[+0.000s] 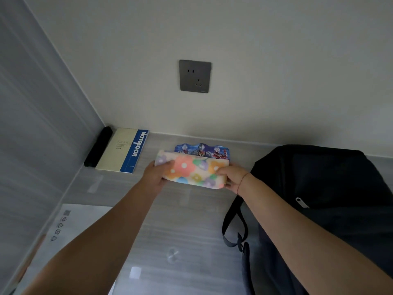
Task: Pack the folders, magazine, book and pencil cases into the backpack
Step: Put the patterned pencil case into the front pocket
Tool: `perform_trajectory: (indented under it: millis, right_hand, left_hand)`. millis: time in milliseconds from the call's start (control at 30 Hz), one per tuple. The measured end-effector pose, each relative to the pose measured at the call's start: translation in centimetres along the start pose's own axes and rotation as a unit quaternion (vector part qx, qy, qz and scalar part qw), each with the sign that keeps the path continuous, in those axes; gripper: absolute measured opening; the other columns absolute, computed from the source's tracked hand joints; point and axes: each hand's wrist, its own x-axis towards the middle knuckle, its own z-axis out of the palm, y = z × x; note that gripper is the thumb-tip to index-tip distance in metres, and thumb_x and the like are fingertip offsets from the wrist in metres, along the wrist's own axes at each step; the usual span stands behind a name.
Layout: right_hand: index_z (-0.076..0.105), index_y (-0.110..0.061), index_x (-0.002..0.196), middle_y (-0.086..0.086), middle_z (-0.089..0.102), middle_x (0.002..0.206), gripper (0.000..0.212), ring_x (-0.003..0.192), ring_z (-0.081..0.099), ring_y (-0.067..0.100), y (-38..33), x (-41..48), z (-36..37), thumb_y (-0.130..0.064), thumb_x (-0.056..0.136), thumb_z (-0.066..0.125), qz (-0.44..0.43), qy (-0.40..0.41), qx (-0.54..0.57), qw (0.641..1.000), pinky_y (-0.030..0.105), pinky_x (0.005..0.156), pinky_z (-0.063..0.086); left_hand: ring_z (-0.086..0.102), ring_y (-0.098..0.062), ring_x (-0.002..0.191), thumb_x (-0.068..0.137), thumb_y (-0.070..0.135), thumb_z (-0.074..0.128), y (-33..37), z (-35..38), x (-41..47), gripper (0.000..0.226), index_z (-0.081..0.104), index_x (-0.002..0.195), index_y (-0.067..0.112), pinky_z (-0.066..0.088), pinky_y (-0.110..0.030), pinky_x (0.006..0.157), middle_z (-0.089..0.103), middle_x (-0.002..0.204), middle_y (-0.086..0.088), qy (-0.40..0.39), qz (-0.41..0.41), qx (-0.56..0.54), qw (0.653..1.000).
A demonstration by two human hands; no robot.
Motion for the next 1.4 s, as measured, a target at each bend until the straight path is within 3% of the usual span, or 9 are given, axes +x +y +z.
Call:
perform_trajectory:
  millis: [233, 367, 467, 667, 767, 867, 967, 1100, 1400]
  right_hand:
    - [0.06, -0.016, 0.082, 0.003, 0.059, 0.081, 0.015, 0.07, 0.056, 0.014, -4.3, -6.3, -6.6, -0.015, 0.094, 0.05, -0.098, -0.054, 0.016, 0.994, 0.025, 0.059, 0.047]
    - [0.064, -0.01, 0.098, 0.006, 0.06, 0.078, 0.03, 0.06, 0.054, 0.012, -4.4, -10.9, -12.7, 0.005, 0.087, 0.041, -0.141, -0.061, -0.148, 0.977, 0.02, 0.054, 0.043]
    - [0.06, -0.019, 0.1, 0.003, 0.061, 0.078, 0.014, 0.058, 0.054, 0.013, -3.5, -13.8, -16.7, -0.029, 0.094, 0.052, -0.12, -0.077, -0.255, 0.956, 0.023, 0.059, 0.045]
    - [0.064, -0.017, 0.108, 0.003, 0.071, 0.096, 0.034, 0.084, 0.068, 0.017, 1.6, -16.4, -25.7, -0.032, 0.08, 0.072, -0.125, -0.037, -0.321, 0.938, 0.03, 0.071, 0.056]
    - [0.063, -0.009, 0.115, 0.009, 0.071, 0.102, 0.035, 0.091, 0.068, 0.024, 4.3, -17.0, -30.5, -0.025, 0.084, 0.068, -0.09, -0.023, -0.155, 0.984, 0.041, 0.089, 0.054]
    - [0.063, -0.005, 0.118, 0.016, 0.069, 0.111, 0.035, 0.098, 0.066, 0.031, 6.4, -17.5, -34.0, -0.021, 0.087, 0.065, -0.074, 0.027, -0.046, 0.996, 0.045, 0.092, 0.052]
    - [0.062, -0.005, 0.118, 0.017, 0.068, 0.114, 0.036, 0.098, 0.065, 0.031, 7.6, -18.2, -36.2, -0.021, 0.086, 0.065, -0.076, 0.065, -0.036, 0.994, 0.045, 0.094, 0.051]
    - [0.063, -0.006, 0.116, 0.018, 0.068, 0.114, 0.034, 0.104, 0.065, 0.034, 8.3, -18.5, -37.1, -0.02, 0.085, 0.067, -0.07, 0.075, -0.051, 0.993, 0.048, 0.097, 0.05]
    - [0.063, -0.007, 0.117, 0.016, 0.07, 0.113, 0.035, 0.101, 0.067, 0.032, 9.9, -18.3, -37.5, -0.023, 0.085, 0.065, -0.047, 0.036, -0.071, 0.996, 0.045, 0.093, 0.052]
  left_hand:
    - [0.066, -0.022, 0.088, 0.087, -0.003, 0.059, 2.3, 5.6, -5.2, 0.02, 0.064, 0.1, 0.013, 0.06, -0.032, 0.071, 0.071, 0.095, -0.007, -0.088, 0.081, -0.006, 0.993]
    - [0.069, -0.015, 0.073, 0.086, -0.004, 0.06, -0.1, 12.0, -9.7, 0.021, 0.063, 0.102, 0.008, 0.058, -0.029, 0.07, 0.073, 0.084, -0.003, -0.121, 0.091, 0.052, 0.987]
    - [0.067, -0.014, 0.063, 0.084, -0.005, 0.061, -3.0, 17.2, -12.7, 0.024, 0.062, 0.107, 0.002, 0.058, -0.026, 0.063, 0.071, 0.082, -0.007, -0.146, 0.082, 0.1, 0.981]
    - [0.064, -0.032, 0.091, 0.083, 0.014, 0.069, -10.3, 27.4, -16.0, 0.035, 0.06, 0.113, 0.0, 0.055, -0.044, 0.085, 0.066, 0.105, -0.02, -0.092, 0.081, 0.236, 0.964]
    - [0.059, -0.023, 0.09, 0.096, 0.037, 0.042, -12.6, 30.9, -16.9, 0.038, 0.061, 0.114, 0.009, 0.046, -0.031, 0.077, 0.062, 0.099, -0.005, -0.065, 0.158, 0.415, 0.894]
    - [0.058, -0.024, 0.107, 0.1, 0.021, 0.033, -14.8, 32.1, -16.9, 0.034, 0.059, 0.12, 0.012, 0.045, -0.032, 0.093, 0.063, 0.117, -0.006, -0.107, 0.171, 0.514, 0.834]
    - [0.061, -0.022, 0.102, 0.091, -0.001, 0.044, -16.0, 32.5, -16.1, 0.033, 0.068, 0.102, 0.018, 0.047, -0.039, 0.098, 0.065, 0.114, -0.006, -0.104, 0.208, 0.61, 0.758]
    - [0.057, -0.022, 0.099, 0.078, 0.024, 0.075, -16.1, 33.8, -15.8, 0.033, 0.063, 0.108, 0.018, 0.051, -0.037, 0.089, 0.051, 0.118, -0.003, -0.151, 0.24, 0.711, 0.643]
    - [0.054, -0.025, 0.107, 0.096, 0.022, 0.048, -16.7, 33.9, -15.6, 0.025, 0.059, 0.115, 0.01, 0.048, -0.034, 0.077, 0.055, 0.117, -0.008, -0.103, 0.357, 0.823, 0.429]
